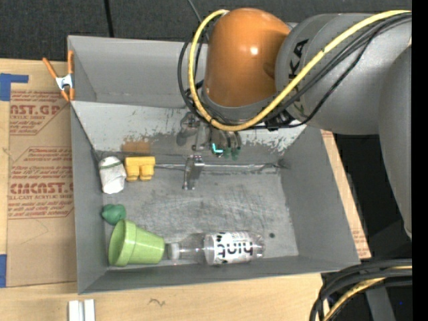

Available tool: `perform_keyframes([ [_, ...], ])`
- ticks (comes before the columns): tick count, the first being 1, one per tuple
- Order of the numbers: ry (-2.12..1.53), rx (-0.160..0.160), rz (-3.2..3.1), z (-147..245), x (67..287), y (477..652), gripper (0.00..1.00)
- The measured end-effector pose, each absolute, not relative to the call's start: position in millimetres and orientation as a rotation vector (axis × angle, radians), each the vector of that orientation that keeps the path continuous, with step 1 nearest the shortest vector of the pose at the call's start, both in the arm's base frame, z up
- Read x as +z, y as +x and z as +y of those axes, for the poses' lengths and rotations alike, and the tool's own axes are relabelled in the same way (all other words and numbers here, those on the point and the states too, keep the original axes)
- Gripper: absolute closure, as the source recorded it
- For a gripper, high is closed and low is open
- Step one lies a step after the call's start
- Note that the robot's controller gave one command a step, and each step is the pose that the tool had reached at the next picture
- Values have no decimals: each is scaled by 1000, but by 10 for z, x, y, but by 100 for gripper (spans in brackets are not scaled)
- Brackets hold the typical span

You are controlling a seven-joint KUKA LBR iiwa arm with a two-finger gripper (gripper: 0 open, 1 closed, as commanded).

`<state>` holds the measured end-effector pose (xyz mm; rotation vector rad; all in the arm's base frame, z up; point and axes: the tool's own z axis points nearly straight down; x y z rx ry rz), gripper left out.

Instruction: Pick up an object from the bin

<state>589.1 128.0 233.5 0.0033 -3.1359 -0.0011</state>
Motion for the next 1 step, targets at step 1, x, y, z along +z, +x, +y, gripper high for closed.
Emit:
perform_keyframes([
  [1, 1, -2, -3143, 1274, 2379, 5907, 0],
])
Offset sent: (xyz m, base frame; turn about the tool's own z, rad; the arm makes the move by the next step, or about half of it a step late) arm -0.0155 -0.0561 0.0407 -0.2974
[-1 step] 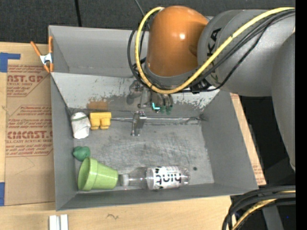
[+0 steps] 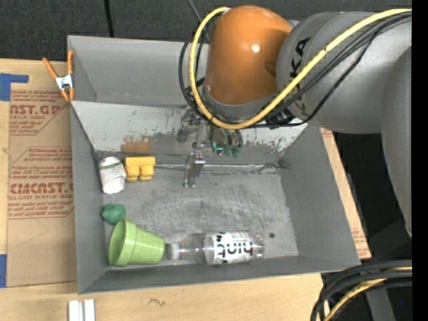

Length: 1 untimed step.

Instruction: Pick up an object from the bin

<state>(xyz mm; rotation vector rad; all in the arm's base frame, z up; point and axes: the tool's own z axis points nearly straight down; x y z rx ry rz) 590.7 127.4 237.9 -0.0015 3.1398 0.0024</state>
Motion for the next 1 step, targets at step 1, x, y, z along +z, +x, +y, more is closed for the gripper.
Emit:
perform_keyframes([
  [1, -465, -1, 3103, 716, 2748, 5745, 100],
])
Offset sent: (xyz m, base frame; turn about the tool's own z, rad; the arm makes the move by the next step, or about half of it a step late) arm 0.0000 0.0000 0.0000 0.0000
